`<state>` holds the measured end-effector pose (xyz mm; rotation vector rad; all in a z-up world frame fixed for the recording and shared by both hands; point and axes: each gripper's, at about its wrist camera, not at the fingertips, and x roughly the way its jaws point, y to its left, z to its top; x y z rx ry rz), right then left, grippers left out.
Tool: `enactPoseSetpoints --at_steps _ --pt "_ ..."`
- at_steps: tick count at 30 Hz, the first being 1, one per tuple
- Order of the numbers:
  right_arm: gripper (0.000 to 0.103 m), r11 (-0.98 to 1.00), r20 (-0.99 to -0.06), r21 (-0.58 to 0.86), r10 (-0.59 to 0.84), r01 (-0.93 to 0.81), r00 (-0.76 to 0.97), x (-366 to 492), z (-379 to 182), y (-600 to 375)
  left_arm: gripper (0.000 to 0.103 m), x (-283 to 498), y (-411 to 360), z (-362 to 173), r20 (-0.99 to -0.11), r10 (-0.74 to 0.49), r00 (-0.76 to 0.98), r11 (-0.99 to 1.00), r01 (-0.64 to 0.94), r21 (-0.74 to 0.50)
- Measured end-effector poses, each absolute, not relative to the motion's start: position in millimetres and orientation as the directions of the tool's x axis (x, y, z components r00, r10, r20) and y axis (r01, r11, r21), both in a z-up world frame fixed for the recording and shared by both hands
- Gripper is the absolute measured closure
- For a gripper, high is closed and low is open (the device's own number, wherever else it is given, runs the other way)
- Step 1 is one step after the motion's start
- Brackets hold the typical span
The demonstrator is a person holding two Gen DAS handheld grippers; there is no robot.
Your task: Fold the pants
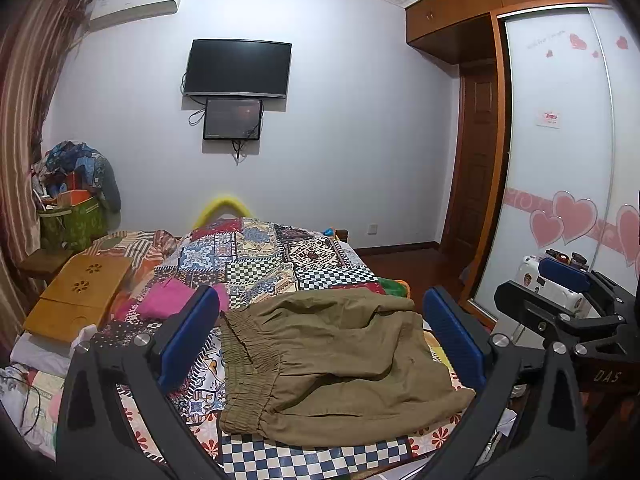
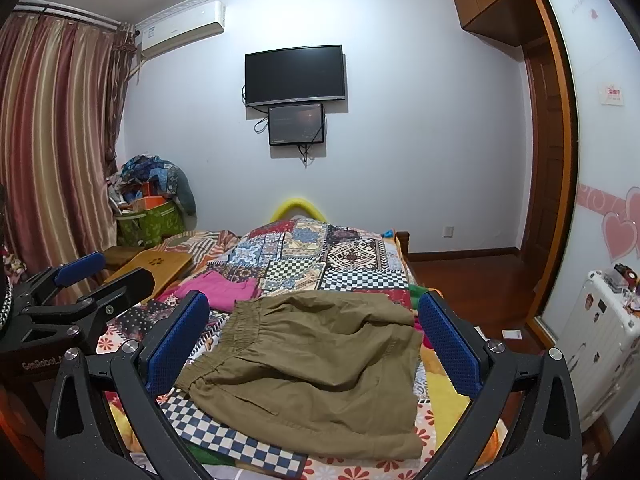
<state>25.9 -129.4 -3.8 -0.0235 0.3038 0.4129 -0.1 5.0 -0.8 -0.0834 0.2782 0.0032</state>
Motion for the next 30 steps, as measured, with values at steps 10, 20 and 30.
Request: enactPoseSetpoints --at_steps 10,20,30 --pt "0.0 0.915 -0.299 0.049 0.397 -0.401 0.868 28.2 -1.7 -133.2 0.0 -1.1 6.2 -0.2 -0.272 -0.006 0.962 0.996 -0.018 -0.085" --pt "0.0 0.915 -0.298 0.051 0.397 -0.401 0.868 28.9 -1.1 -133.7 0.0 -0.8 7.3 0.8 -0.274 -0.003 0.962 0.996 -0.021 -0.087" --pt "0.0 0.914 -0.303 0.049 0.397 -0.402 0.866 29.7 -0.7 -133.1 0.0 2.0 9.0 1.9 -0.28 0.001 0.96 0.995 -0.028 -0.093"
